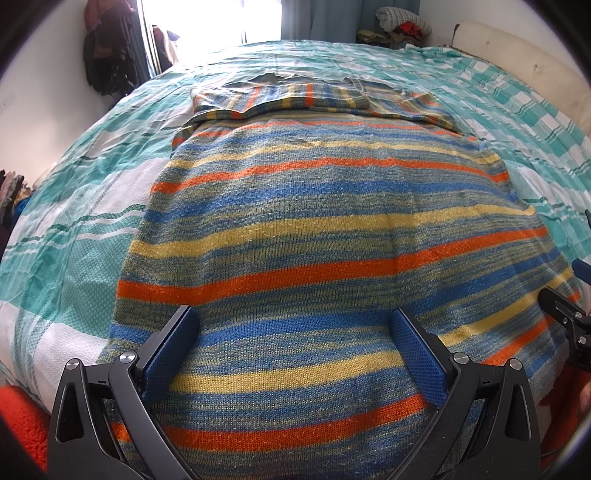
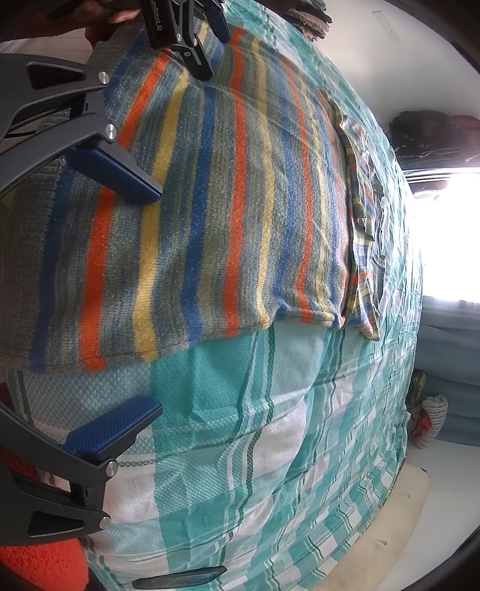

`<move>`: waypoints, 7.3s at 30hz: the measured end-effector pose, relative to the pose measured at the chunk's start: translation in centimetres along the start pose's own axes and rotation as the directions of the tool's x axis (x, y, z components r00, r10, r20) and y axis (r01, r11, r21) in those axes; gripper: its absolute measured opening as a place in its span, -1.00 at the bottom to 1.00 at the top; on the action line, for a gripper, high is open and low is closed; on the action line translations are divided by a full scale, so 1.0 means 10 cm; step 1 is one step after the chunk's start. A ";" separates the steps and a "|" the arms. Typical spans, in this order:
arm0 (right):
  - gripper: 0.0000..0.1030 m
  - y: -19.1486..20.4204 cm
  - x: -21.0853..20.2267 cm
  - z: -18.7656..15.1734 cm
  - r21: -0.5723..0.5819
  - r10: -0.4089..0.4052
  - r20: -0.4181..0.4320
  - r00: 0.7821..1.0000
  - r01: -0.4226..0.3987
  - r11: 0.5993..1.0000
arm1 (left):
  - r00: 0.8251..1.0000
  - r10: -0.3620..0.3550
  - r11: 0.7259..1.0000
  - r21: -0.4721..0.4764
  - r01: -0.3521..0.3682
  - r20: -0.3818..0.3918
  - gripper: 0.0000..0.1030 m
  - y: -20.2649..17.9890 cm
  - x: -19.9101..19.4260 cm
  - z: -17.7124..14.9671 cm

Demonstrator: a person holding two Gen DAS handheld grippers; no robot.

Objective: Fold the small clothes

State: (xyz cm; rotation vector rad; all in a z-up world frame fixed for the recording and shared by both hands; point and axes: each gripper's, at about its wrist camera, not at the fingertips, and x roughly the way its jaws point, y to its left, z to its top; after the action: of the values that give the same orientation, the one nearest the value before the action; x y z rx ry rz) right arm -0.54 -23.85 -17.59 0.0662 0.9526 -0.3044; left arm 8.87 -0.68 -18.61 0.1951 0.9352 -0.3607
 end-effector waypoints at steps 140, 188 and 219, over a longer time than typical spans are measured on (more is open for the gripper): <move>-0.91 -0.72 1.49 1.83 0.298 0.543 -0.317 0.777 -0.462 0.835 | 0.882 -0.322 0.944 -0.191 0.270 -0.345 -0.66 1.30 1.01 1.58; 0.28 -0.30 0.43 1.32 0.187 0.310 -0.075 0.948 -0.292 0.938 | 0.978 0.108 0.989 -0.083 -0.124 -0.181 0.65 0.95 0.28 1.13; 0.28 0.23 0.35 2.10 -0.006 0.316 -0.030 0.948 -0.316 0.949 | 0.959 -0.274 0.871 -0.443 0.213 -0.076 0.00 1.40 0.85 1.32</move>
State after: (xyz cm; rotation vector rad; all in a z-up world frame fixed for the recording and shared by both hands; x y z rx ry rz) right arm 18.66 -26.42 -8.37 0.2124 0.9558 -0.0014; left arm 28.69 6.21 -17.75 -0.3146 1.1569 -0.3665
